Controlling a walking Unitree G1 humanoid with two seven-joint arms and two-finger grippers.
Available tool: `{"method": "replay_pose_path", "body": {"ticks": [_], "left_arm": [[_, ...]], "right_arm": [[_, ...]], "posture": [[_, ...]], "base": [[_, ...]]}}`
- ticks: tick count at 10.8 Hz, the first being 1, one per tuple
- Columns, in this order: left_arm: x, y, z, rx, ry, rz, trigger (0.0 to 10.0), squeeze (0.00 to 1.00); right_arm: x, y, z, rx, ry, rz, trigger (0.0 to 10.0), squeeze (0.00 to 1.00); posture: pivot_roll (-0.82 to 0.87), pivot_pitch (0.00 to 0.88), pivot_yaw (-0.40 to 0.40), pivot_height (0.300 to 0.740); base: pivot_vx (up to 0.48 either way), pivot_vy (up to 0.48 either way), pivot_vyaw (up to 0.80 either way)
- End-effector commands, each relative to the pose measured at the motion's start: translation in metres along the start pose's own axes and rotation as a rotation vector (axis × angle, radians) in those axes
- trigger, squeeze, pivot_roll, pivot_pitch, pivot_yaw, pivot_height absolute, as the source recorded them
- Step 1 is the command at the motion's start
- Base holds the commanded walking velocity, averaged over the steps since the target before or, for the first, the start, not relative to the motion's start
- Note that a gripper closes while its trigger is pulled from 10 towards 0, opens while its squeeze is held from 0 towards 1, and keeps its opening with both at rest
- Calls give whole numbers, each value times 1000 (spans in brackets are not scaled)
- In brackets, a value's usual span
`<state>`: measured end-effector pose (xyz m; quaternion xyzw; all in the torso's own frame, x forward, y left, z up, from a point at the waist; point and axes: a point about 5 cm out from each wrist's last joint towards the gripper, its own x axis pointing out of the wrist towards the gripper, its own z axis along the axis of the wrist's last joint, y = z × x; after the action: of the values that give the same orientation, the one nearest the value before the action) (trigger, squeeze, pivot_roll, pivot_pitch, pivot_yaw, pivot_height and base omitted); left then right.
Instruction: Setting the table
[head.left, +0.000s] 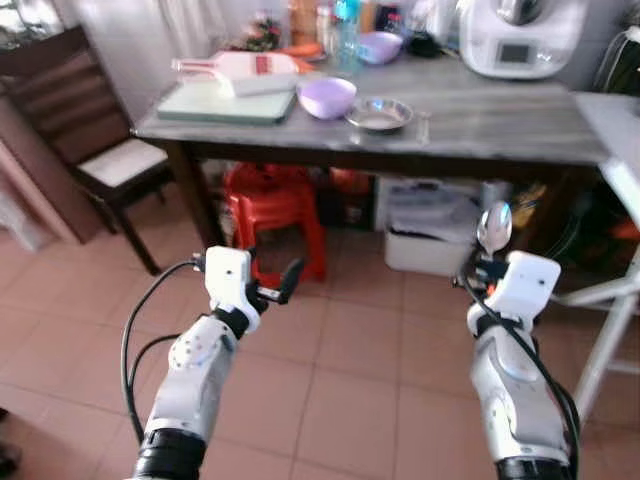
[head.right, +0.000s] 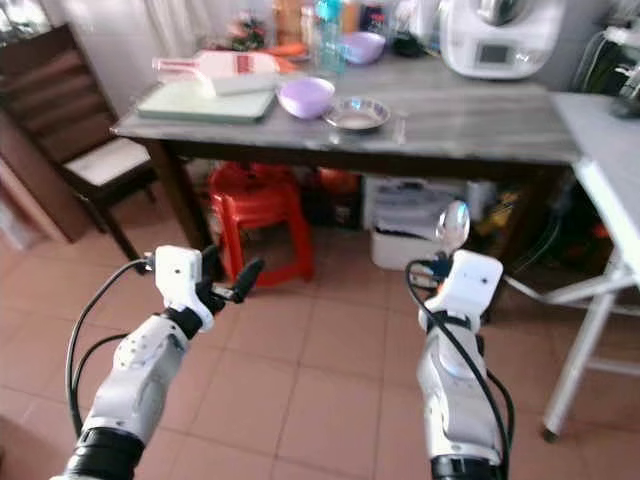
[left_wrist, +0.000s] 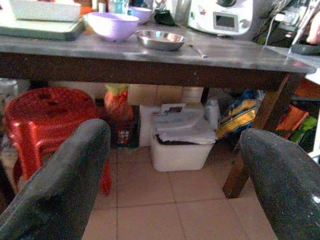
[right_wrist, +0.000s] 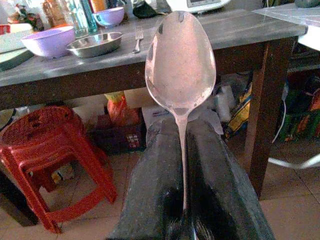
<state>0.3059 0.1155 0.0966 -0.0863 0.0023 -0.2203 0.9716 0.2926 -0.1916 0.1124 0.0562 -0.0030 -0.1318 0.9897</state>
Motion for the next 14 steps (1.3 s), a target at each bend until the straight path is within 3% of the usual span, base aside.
{"method": "replay_pose_path", "body": {"ticks": [1, 14], "left_arm": [[5, -8, 3, 7, -8, -33, 10000, 0], [-1, -11, -1, 3, 7, -55, 10000, 0]], "right_arm": [[0, -11, 7, -4, -34, -32, 10000, 0], [-25, -28, 4, -84, -38, -24, 10000, 0]], "posture": [[-33, 0, 39, 740], [-58, 0, 50, 740]], "base": [[326, 0, 0], [338, 0, 0]]}}
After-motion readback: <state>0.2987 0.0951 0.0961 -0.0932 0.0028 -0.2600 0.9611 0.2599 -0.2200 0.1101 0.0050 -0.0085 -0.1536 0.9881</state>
